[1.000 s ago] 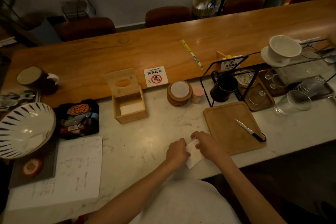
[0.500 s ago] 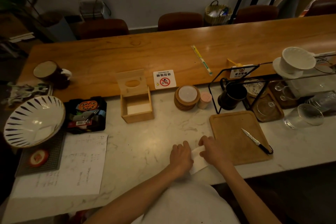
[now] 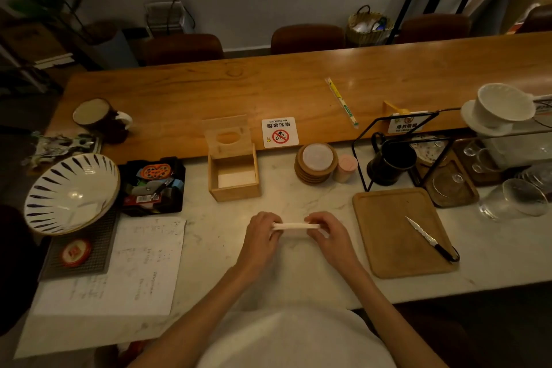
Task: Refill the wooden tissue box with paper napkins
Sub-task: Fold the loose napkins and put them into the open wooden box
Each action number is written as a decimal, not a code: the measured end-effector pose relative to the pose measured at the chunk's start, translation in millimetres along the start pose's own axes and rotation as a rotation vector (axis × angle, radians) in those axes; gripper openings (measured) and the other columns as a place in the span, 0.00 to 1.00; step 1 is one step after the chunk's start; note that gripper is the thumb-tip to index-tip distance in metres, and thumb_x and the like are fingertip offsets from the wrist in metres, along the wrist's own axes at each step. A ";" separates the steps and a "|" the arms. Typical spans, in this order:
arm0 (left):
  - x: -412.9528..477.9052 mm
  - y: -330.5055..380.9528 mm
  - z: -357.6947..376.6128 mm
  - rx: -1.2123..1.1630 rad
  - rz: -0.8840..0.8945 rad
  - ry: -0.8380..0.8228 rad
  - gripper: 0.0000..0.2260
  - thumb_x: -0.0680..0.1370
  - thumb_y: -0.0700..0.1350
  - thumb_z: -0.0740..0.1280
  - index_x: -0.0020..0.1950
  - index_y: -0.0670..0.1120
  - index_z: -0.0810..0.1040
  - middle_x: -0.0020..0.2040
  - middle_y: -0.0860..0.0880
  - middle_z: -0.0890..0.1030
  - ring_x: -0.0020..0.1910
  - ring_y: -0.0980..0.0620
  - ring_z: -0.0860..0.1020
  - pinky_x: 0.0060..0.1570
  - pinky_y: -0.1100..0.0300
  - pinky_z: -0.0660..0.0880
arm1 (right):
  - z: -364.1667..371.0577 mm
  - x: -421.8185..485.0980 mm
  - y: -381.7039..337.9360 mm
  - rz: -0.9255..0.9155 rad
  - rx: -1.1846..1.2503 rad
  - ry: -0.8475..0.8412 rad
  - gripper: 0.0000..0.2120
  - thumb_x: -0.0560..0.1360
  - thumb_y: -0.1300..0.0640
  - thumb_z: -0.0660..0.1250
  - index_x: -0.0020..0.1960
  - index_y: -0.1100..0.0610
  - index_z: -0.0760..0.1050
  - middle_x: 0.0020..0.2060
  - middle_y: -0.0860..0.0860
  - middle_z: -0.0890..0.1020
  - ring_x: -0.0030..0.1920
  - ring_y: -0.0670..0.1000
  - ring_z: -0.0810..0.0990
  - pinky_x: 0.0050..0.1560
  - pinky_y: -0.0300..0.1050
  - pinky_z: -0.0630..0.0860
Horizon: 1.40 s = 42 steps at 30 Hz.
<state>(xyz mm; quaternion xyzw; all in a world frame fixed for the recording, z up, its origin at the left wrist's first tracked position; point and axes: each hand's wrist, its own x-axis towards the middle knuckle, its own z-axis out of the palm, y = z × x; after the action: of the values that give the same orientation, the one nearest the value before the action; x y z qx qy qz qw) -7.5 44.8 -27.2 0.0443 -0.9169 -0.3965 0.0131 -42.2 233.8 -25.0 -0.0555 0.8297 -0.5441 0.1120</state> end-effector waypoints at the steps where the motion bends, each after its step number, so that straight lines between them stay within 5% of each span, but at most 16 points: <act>1: -1.1 -5.8 1.0 -0.059 -0.033 -0.018 0.06 0.76 0.36 0.68 0.49 0.47 0.78 0.49 0.50 0.78 0.49 0.52 0.74 0.47 0.61 0.70 | 6.8 -0.6 1.0 -0.039 -0.004 0.009 0.10 0.71 0.68 0.68 0.48 0.55 0.79 0.45 0.48 0.81 0.49 0.46 0.79 0.51 0.35 0.74; 4: -5.6 -17.7 7.8 -0.218 -0.136 -0.032 0.11 0.75 0.34 0.67 0.50 0.50 0.74 0.49 0.51 0.80 0.50 0.51 0.79 0.50 0.57 0.75 | 17.8 -0.8 9.4 -0.036 0.072 0.022 0.08 0.72 0.66 0.66 0.48 0.57 0.80 0.50 0.49 0.81 0.55 0.43 0.78 0.56 0.36 0.72; 8: -6.4 -23.7 17.1 -0.350 -0.246 -0.008 0.22 0.72 0.30 0.68 0.58 0.52 0.71 0.54 0.50 0.81 0.57 0.52 0.79 0.57 0.60 0.75 | 24.2 -0.7 15.5 0.050 0.186 -0.004 0.17 0.76 0.69 0.65 0.63 0.58 0.75 0.61 0.51 0.78 0.63 0.45 0.76 0.65 0.42 0.72; 19: -8.9 -23.5 32.1 -0.385 -0.164 -0.008 0.29 0.72 0.24 0.59 0.68 0.49 0.69 0.67 0.51 0.74 0.68 0.56 0.70 0.71 0.63 0.64 | 43.4 -1.9 13.7 0.142 0.286 -0.047 0.31 0.79 0.67 0.61 0.78 0.54 0.56 0.75 0.51 0.66 0.73 0.49 0.66 0.72 0.50 0.66; 25: -6.4 -24.8 31.6 -0.364 -0.141 0.026 0.24 0.73 0.25 0.59 0.63 0.47 0.74 0.61 0.49 0.78 0.62 0.55 0.75 0.65 0.60 0.70 | 41.9 -0.1 13.6 0.102 0.279 -0.009 0.26 0.78 0.70 0.61 0.74 0.56 0.65 0.70 0.48 0.71 0.70 0.42 0.68 0.68 0.33 0.67; 31: 0.0 -26.2 25.8 -0.291 -0.076 0.036 0.16 0.74 0.30 0.61 0.51 0.49 0.77 0.48 0.53 0.79 0.49 0.57 0.77 0.51 0.66 0.73 | 38.7 -0.7 21.9 0.020 0.168 0.074 0.15 0.76 0.67 0.67 0.54 0.50 0.80 0.53 0.50 0.83 0.57 0.46 0.79 0.59 0.38 0.75; 38: 0.0 -38.6 27.8 -0.270 0.001 0.003 0.11 0.76 0.34 0.65 0.56 0.44 0.79 0.54 0.51 0.78 0.55 0.63 0.75 0.57 0.69 0.70 | 26.1 2.3 28.8 -0.056 0.110 0.063 0.12 0.74 0.65 0.69 0.54 0.51 0.80 0.53 0.48 0.82 0.58 0.46 0.78 0.59 0.40 0.74; 42: 0.9 -40.9 25.9 -0.285 0.005 -0.028 0.14 0.76 0.37 0.66 0.60 0.49 0.77 0.61 0.49 0.76 0.62 0.59 0.73 0.63 0.71 0.66 | 26.2 4.0 31.6 -0.099 0.008 0.002 0.12 0.73 0.49 0.65 0.55 0.46 0.78 0.55 0.42 0.79 0.62 0.42 0.73 0.66 0.37 0.67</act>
<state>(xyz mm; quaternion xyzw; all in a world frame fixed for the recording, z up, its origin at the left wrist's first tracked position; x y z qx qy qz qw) -7.1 35.7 -74.8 0.0342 -0.8515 -0.5232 0.0075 -38.7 222.4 -64.5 -0.0956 0.8238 -0.5523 0.0845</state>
